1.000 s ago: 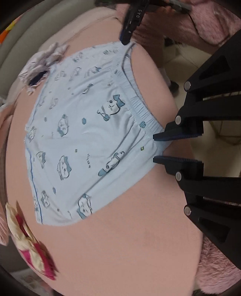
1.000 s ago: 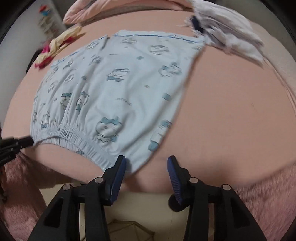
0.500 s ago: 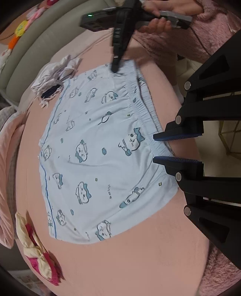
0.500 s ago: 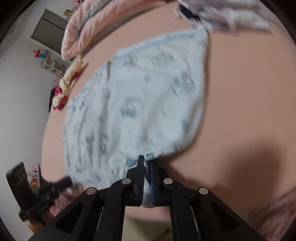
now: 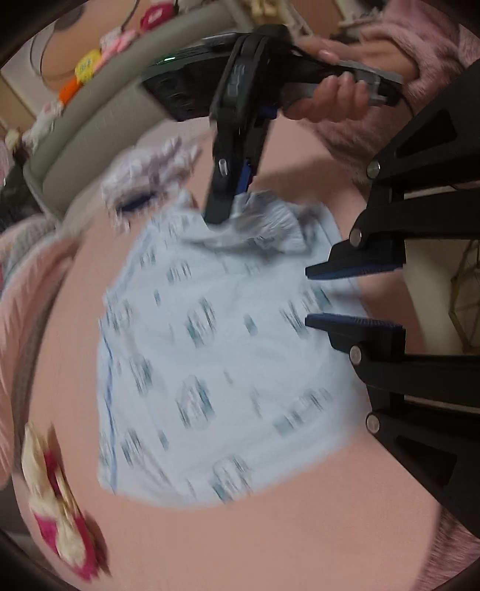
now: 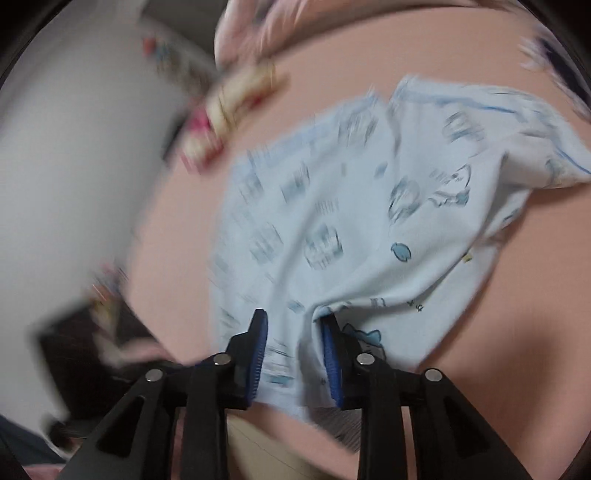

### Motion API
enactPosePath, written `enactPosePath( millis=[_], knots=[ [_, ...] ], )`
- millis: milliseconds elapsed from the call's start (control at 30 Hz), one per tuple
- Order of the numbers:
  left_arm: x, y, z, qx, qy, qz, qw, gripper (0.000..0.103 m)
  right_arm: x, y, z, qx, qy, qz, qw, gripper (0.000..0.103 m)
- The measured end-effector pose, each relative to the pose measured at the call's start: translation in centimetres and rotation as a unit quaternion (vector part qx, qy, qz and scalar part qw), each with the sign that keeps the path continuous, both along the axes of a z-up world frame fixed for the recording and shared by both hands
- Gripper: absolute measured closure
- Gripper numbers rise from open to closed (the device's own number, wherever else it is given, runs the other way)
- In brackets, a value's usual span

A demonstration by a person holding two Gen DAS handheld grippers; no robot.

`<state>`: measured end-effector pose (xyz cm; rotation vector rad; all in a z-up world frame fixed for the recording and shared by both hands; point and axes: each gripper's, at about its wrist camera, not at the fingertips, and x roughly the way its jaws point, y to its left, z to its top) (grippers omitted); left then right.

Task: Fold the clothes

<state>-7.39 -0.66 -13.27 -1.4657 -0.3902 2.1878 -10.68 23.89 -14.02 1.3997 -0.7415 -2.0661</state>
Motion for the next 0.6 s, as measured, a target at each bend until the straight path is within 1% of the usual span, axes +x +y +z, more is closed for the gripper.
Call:
enactPosePath(
  millis=[33, 67, 100, 133, 200, 267, 367, 433, 467, 533, 567, 600],
  knots=[
    [-0.6, 0.9, 0.0, 0.013, -0.005, -0.010, 0.9999, 0.066, 0.7, 1.6, 0.3, -0.027, 0.004, -0.027, 0.999, 0.064],
    [-1.3, 1.7, 0.0, 0.026, -0.010, -0.020, 0.9994, 0.058, 1.0, 2.4, 0.3, -0.032, 0.003, -0.048, 0.998, 0.063],
    [-2.1, 2.8, -0.2, 0.028, -0.015, -0.029, 0.9991, 0.057, 1.8, 3.4, 0.2, -0.015, 0.002, -0.065, 0.998, 0.062],
    [-2.8, 3.9, -0.2, 0.023, -0.016, -0.039, 0.9988, 0.057, 2.5, 4.5, 0.0, 0.000, 0.000, -0.083, 0.997, 0.062],
    [-3.7, 5.7, 0.2, 0.013, -0.009, -0.060, 0.9981, 0.057, 3.8, 6.5, -1.1, 0.008, -0.019, -0.115, 0.993, 0.062],
    [-4.7, 6.7, 0.3, 0.015, -0.016, -0.059, 0.9980, 0.057, 5.0, 8.4, -2.2, 0.016, -0.037, -0.147, 0.988, 0.062],
    [-6.0, 7.5, 0.2, 0.011, -0.031, -0.047, 0.9984, 0.057, 5.7, 10.7, -2.5, 0.039, -0.054, -0.188, 0.980, 0.062],
    [-6.3, 8.2, 0.2, -0.016, -0.030, -0.049, 0.9982, 0.057, 5.3, 10.2, -1.7, 0.098, -0.032, -0.170, 0.980, 0.062],
    [-6.4, 8.5, 0.1, -0.030, -0.030, -0.051, 0.9978, 0.057, 5.1, 9.4, -1.4, 0.118, -0.017, -0.152, 0.981, 0.062],
    [-6.4, 9.6, -0.6, -0.093, -0.035, -0.069, 0.9927, 0.058, 4.7, 7.5, -1.3, 0.124, -0.008, -0.119, 0.985, 0.062],
    [-6.4, 9.5, -1.0, -0.125, -0.040, -0.064, 0.9893, 0.065, 4.5, 6.5, -1.4, 0.125, -0.007, -0.103, 0.987, 0.062],
    [-6.4, 9.4, -1.5, -0.157, -0.045, -0.058, 0.9849, 0.069, 4.3, 5.7, -1.6, 0.126, -0.011, -0.093, 0.988, 0.062]
  ],
)
